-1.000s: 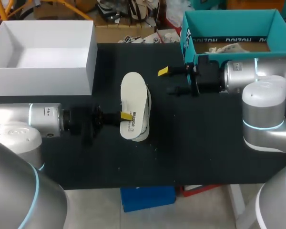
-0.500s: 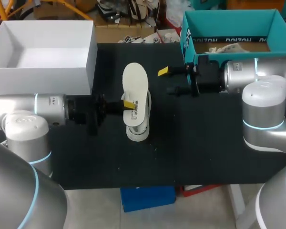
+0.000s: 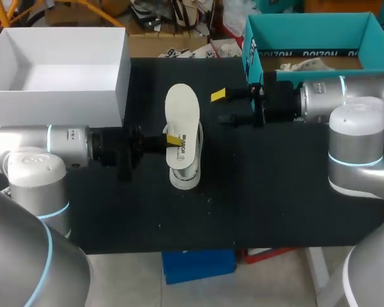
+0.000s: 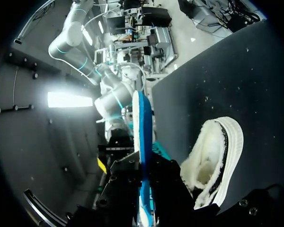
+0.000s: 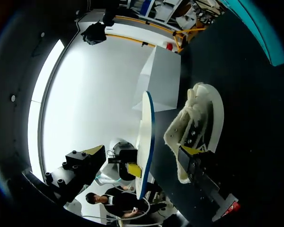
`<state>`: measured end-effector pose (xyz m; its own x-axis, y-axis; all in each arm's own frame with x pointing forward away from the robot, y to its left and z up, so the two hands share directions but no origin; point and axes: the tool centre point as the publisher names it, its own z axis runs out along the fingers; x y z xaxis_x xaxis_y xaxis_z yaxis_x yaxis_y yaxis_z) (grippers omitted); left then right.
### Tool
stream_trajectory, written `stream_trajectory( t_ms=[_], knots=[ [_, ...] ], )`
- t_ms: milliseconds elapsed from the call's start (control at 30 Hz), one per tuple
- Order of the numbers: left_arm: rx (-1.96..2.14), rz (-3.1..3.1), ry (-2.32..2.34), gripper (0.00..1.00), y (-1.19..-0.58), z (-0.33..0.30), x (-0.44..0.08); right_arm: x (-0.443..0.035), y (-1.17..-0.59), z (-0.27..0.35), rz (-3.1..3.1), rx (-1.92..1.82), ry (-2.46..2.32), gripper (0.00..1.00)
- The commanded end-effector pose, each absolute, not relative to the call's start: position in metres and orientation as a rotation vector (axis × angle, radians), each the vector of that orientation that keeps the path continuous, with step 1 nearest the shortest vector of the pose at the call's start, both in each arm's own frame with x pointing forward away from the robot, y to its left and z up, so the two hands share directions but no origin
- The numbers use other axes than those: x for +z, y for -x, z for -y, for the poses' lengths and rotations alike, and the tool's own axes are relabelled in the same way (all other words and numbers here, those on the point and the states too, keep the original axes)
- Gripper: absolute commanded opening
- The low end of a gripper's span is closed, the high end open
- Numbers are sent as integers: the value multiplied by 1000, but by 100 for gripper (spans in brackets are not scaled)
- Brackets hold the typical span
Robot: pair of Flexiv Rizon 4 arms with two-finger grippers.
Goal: Take the shoe out of the shoebox, open the shoe tongue, remove and reinsert the insole, then place the shoe into the shoebox
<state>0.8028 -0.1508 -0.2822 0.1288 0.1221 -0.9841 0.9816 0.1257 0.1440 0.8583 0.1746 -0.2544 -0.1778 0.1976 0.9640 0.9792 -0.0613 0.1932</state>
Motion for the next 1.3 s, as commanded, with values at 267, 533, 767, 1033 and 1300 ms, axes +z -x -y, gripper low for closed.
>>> stream_trajectory(
  t_ms=[267,533,767,1033,1300],
  knots=[
    [-948,-1252,-1254,0,-802,152,-282,-266,-853,-197,1452,-1230,1209,100],
    [-948,-1252,-1254,0,-802,152,-282,-267,-847,-217,1462,-1205,1208,95],
    [-948,-1252,-1254,0,-802,152,-282,-271,-842,-230,1460,-1184,1211,84],
    [-948,-1252,-1254,0,-802,152,-282,-276,-839,-240,1458,-1166,1220,77],
    [-948,-1252,-1254,0,-802,152,-282,-280,-842,-245,1451,-1162,1220,48]
  ],
)
